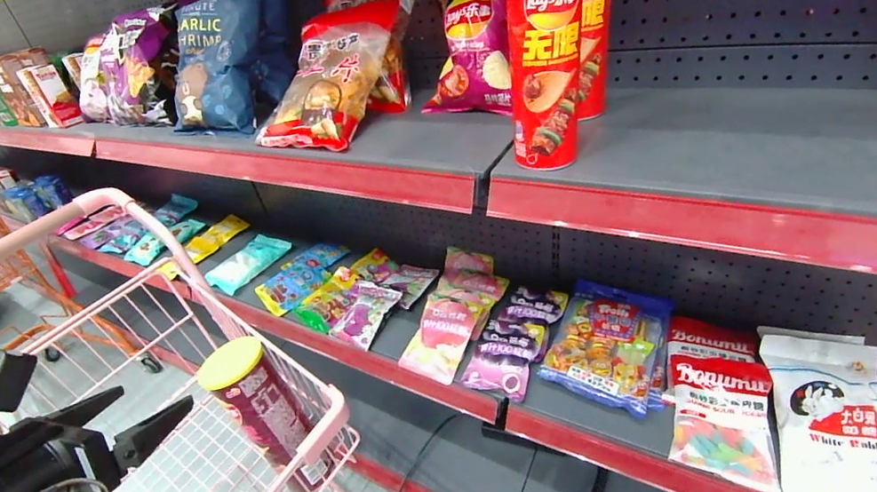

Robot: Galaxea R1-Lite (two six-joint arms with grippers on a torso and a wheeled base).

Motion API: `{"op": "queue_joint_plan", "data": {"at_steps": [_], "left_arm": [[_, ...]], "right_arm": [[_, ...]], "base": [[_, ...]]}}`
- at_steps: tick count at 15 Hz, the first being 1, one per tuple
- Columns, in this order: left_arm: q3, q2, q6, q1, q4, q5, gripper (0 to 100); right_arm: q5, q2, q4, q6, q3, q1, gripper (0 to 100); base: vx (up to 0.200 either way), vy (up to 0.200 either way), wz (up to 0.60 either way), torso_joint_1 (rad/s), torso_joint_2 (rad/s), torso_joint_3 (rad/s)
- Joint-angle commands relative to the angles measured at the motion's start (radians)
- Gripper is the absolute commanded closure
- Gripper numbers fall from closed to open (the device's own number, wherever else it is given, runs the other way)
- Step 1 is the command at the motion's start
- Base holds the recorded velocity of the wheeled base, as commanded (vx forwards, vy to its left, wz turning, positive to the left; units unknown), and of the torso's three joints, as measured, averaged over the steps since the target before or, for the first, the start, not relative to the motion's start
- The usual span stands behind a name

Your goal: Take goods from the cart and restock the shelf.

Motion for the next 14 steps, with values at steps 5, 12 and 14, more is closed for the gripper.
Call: {"op": "queue_joint_plan", "data": {"at_steps": [5,12,14], "left_arm": [[-0.010,0.254,0.058,-0.110,-0.131,-0.015,0],[-0.066,0.465,0.055,-0.211,-0.368,-0.009,0],[-0.099,0.487,0.055,-0.226,-0.389,-0.001,0]], "right_arm": [[0.000,0.001,0.000,-0.001,0.000,0.000,0],[0.000,0.001,0.001,-0.001,0.000,0.000,0],[0.000,0.001,0.000,-0.001,0.000,0.000,0]], "base": [[0.000,0.000,0.00,0.000,0.00,0.000],[0.000,0.000,0.00,0.000,0.00,0.000],[0.000,0.000,0.00,0.000,0.00,0.000]]}}
